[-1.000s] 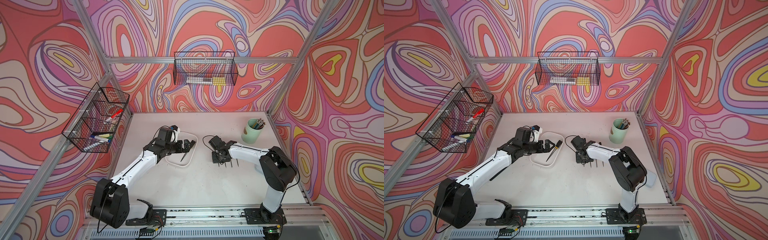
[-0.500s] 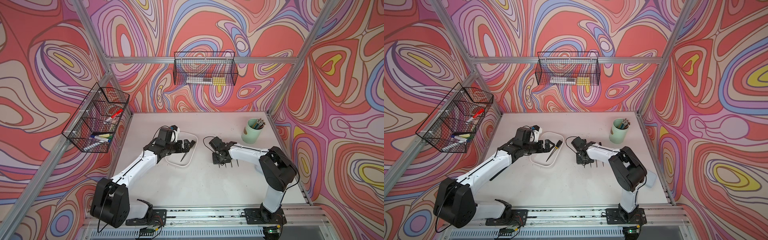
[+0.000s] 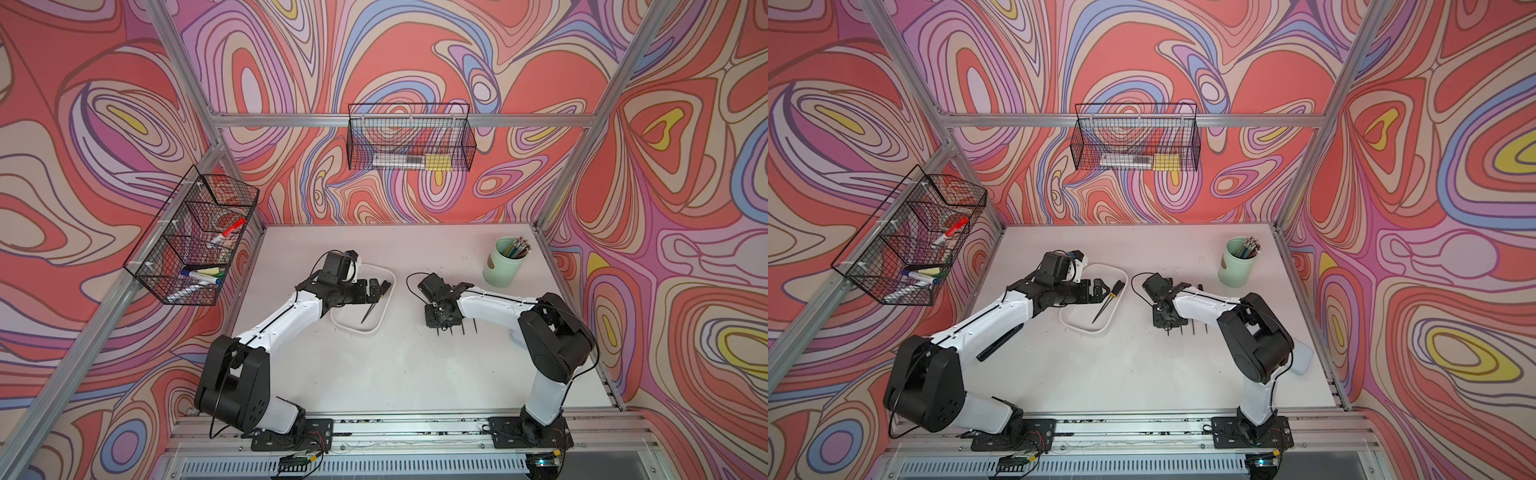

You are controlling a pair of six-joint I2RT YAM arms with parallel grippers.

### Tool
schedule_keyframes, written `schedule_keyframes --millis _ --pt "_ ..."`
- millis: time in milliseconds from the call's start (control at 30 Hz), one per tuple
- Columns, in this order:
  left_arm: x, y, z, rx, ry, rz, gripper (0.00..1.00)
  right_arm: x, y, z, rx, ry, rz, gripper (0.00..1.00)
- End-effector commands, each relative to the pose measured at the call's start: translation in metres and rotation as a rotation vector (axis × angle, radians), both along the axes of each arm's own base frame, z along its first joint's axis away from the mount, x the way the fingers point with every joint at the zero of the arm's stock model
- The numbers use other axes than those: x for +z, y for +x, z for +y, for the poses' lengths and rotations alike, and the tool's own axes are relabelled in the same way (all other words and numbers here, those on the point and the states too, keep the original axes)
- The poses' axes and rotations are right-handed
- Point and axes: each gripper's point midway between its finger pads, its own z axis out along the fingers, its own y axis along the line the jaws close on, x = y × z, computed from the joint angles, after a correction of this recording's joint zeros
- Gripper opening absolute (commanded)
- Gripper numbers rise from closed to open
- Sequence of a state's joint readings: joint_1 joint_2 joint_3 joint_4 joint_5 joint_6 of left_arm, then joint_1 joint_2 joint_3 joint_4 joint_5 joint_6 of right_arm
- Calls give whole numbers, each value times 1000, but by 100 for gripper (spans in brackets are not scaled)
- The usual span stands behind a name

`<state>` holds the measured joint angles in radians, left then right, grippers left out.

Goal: Take the file tool out of the storage box
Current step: Place the file tool at the center of the board.

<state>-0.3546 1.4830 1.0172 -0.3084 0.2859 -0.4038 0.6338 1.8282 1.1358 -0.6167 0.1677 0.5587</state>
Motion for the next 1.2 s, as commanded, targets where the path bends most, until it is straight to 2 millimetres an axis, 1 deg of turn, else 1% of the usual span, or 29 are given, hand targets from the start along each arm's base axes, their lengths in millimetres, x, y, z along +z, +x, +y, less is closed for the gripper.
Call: schedule_keyframes --millis 0,33,100,233,300,367,467,533,633,733,833,933,1067,1167 --pt "-4 16 5 -9 90 -25 97 31 14 7 13 36 -71 17" --pt "-6 19 5 -13 104 -23 95 46 16 9 19 58 -101 17" --pt "-13 25 4 -25 125 -13 90 61 18 13 34 85 -131 20" --pt "-26 37 5 -54 191 5 78 87 18 18 68 133 -178 31" --pt "-35 42 6 -70 231 37 72 97 16 20 84 161 -193 37" --pt "-43 47 4 -84 250 56 63 105 15 22 95 185 -208 43" --pt "-54 55 -5 -113 234 87 58 115 14 24 107 210 -223 54" --pt "-62 59 -11 -123 223 109 56 116 13 25 111 217 -223 61" --pt "-68 66 -18 -136 224 115 51 111 11 28 118 229 -209 79" --pt "-72 69 -25 -153 229 116 49 106 9 29 119 238 -199 88" --pt "-76 71 -31 -166 230 121 48 102 9 28 118 231 -191 92" --pt "-84 71 -37 -182 237 133 47 102 10 29 121 230 -193 93" --pt "-95 73 -37 -174 282 146 43 100 9 28 120 227 -193 92" --pt "-99 75 -34 -161 314 151 39 100 8 26 122 222 -195 92"
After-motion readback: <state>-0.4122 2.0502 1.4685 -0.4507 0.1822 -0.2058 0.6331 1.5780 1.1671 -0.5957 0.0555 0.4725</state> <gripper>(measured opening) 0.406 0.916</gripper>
